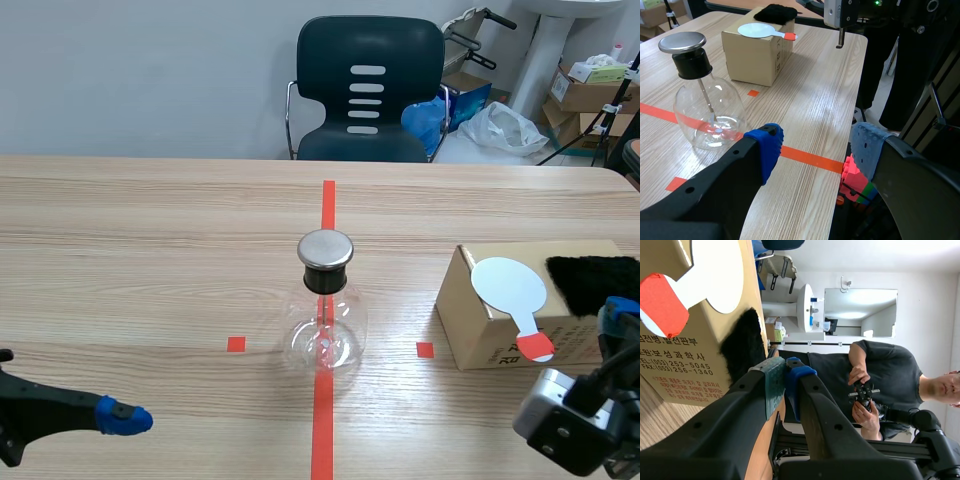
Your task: Do the electroscope experiment
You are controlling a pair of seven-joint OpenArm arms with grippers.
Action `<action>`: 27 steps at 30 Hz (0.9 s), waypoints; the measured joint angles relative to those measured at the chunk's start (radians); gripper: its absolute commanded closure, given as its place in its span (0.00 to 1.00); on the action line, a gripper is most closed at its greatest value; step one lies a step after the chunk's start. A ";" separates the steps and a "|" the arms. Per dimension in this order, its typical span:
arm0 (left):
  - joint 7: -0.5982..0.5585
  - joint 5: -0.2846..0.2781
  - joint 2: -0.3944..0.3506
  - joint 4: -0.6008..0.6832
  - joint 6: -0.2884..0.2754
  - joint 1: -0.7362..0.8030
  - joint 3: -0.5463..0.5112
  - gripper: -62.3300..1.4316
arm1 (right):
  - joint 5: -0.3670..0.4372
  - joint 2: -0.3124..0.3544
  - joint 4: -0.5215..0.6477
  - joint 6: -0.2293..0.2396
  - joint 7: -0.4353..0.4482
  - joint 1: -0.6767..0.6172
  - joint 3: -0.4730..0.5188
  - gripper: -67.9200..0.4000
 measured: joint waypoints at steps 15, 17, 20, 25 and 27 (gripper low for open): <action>-0.008 0.000 0.000 0.000 0.000 0.000 0.000 0.46 | 0.000 0.000 0.000 0.000 0.000 0.000 0.000 0.98; -0.008 0.000 0.000 0.000 0.000 0.000 0.000 0.46 | 0.000 0.000 0.000 0.000 0.000 0.000 0.000 0.98; -0.010 0.000 0.000 0.000 0.000 0.000 0.000 0.46 | 0.000 0.000 0.000 0.000 -0.001 0.000 0.000 0.98; -0.020 0.000 0.000 0.000 0.000 0.000 0.000 0.46 | 0.000 0.000 0.000 0.000 -0.001 0.000 0.000 0.98; -0.020 0.000 0.000 0.000 0.000 0.000 0.000 0.46 | 0.000 0.000 0.000 0.000 -0.001 0.000 0.000 0.98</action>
